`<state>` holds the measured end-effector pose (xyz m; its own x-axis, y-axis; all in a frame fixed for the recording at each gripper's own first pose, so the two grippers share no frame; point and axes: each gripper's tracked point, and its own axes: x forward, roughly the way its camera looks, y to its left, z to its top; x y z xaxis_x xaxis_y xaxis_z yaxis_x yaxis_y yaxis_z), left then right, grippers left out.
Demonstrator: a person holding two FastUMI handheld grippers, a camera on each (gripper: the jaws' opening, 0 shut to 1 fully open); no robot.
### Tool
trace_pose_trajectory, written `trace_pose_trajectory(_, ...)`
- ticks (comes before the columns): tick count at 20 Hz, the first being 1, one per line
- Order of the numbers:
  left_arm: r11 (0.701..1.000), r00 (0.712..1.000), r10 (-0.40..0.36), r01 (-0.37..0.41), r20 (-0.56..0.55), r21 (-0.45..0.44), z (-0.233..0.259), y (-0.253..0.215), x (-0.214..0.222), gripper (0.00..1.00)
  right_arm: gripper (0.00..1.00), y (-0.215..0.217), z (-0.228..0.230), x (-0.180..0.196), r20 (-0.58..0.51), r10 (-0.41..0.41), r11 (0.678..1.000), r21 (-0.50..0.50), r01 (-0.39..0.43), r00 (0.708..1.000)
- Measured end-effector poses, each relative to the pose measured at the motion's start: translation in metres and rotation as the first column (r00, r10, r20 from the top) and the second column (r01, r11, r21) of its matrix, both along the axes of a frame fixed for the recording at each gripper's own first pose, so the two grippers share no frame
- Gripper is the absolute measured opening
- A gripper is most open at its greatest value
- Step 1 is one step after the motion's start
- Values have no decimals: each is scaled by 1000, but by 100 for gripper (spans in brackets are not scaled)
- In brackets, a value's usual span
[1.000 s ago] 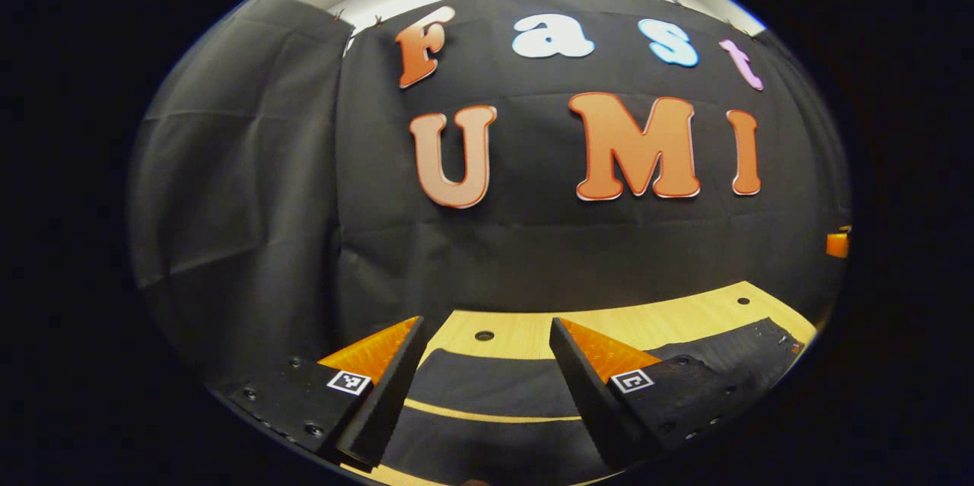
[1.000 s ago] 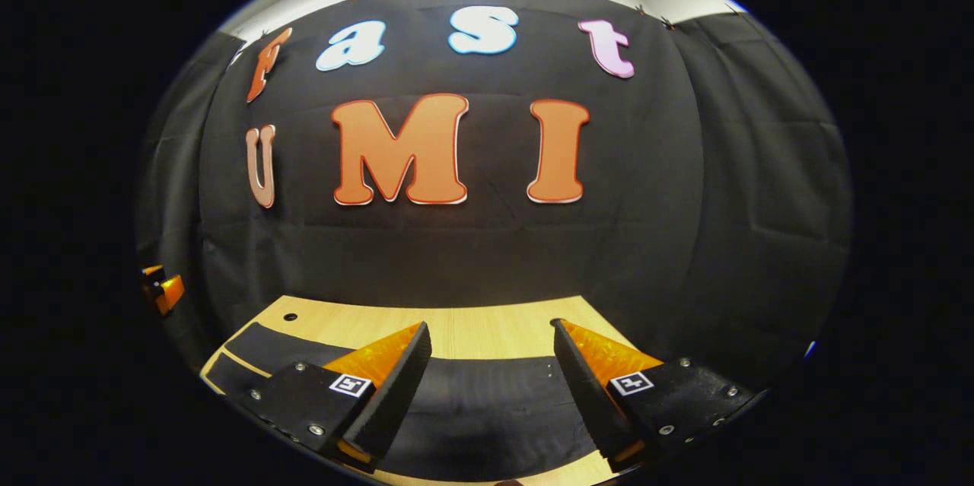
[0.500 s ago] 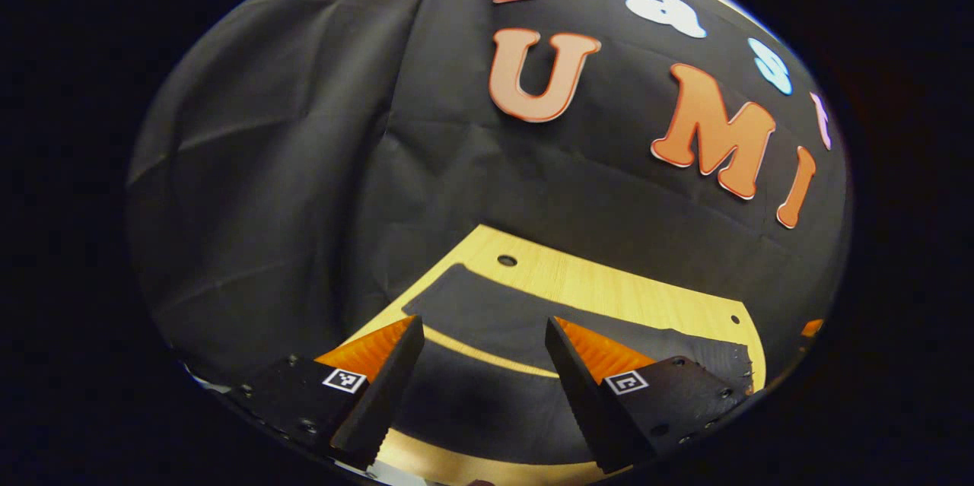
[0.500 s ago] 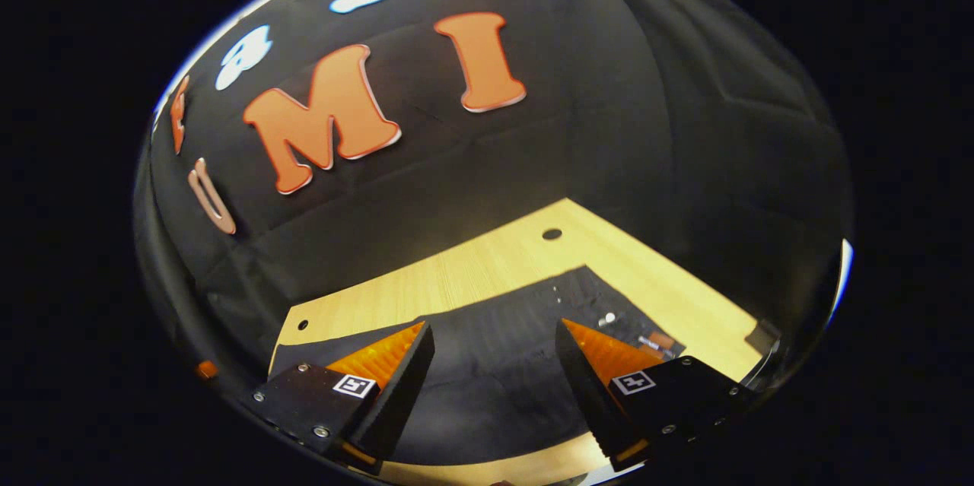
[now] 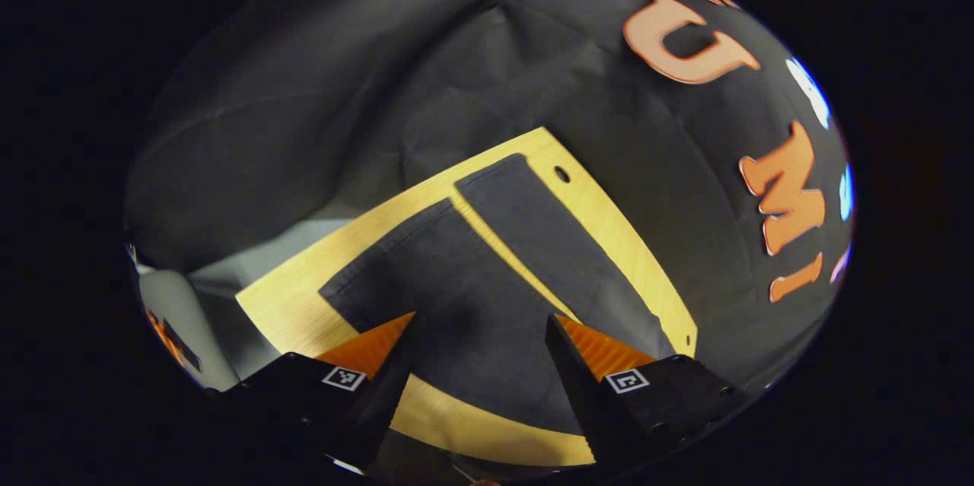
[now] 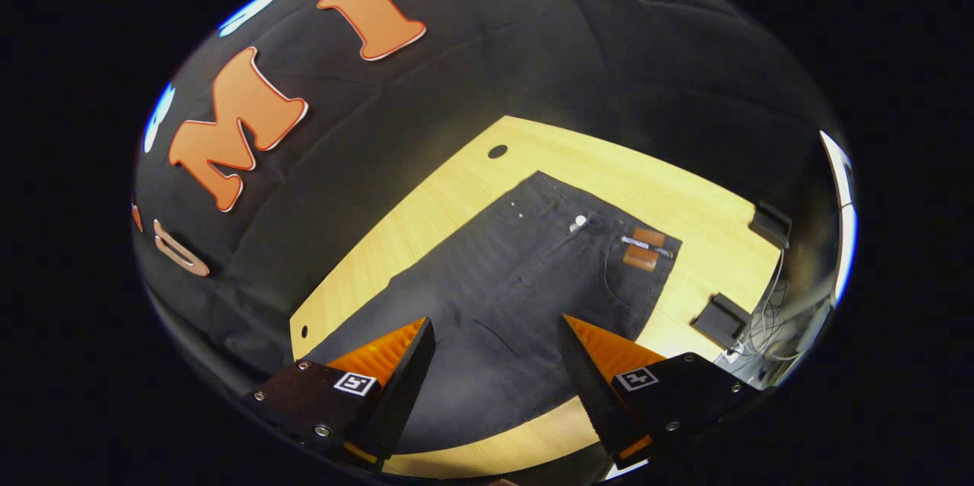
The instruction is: Grasp the waist and the cuffs of the jeans and fold them to make the two legs overlap; first hold the waist and fold one-third of the jeans toward the cuffs, then hold the cuffs and fold the remaining one-third in the same direction to finish folding.
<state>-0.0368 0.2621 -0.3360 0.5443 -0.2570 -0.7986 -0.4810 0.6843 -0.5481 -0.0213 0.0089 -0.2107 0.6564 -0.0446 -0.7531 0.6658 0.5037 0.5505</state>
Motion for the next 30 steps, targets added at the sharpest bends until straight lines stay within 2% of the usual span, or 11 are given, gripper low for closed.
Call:
trace_pose_trajectory(4, 977, 986, 105, -126, -129, -174, -29, 11, -19, 98, 98, 11, -17, -9, -43, -23, 994, 110, 27, 999)
trace_pose_trajectory(9, 933, 950, 210, -266, -232, -243, -56, 11, -51, 98, 98, -2, -53, -24, -114, -29, 977, 207, 53, 993)
trace_pose_trajectory(13, 900, 944, 261, -313, -200, -304, -69, 0, -38, 98, 99, -20, -72, -41, -130, -86, 957, 264, 118, 988)
trace_pose_trajectory(15, 894, 942, 298, -331, -152, -301, -71, 3, -24, 98, 98, -29, -81, -50, -136, -116, 944, 293, 152, 984)
trace_pose_trajectory(19, 896, 951, 293, -308, -95, -319, -72, 1, -13, 94, 98, -35, -97, -52, -142, -126, 934, 316, 166, 982)
trace_pose_trajectory(23, 892, 943, 318, -332, -96, -306, -86, 2, 9, 80, 98, -40, -106, -49, -144, -111, 934, 324, 153, 983)
trace_pose_trajectory(24, 896, 946, 309, -324, -95, -304, -87, -1, 14, 70, 98, -43, -107, -48, -144, -107, 936, 319, 149, 984)
trace_pose_trajectory(25, 905, 953, 290, -304, -90, -298, -88, -4, 17, 67, 98, -45, -110, -50, -154, -104, 939, 311, 148, 983)
trace_pose_trajectory(27, 922, 965, 251, -263, -78, -284, -88, -6, 23, 66, 98, -48, -117, -50, -167, -98, 940, 307, 146, 981)
trace_pose_trajectory(29, 929, 964, 247, -265, -103, -259, -97, -3, 27, 66, 98, -51, -124, -56, -189, -103, 940, 303, 158, 977)
trace_pose_trajectory(30, 923, 961, 256, -275, -106, -270, -101, -3, 31, 41, 98, -53, -127, -60, -197, -108, 940, 299, 165, 974)
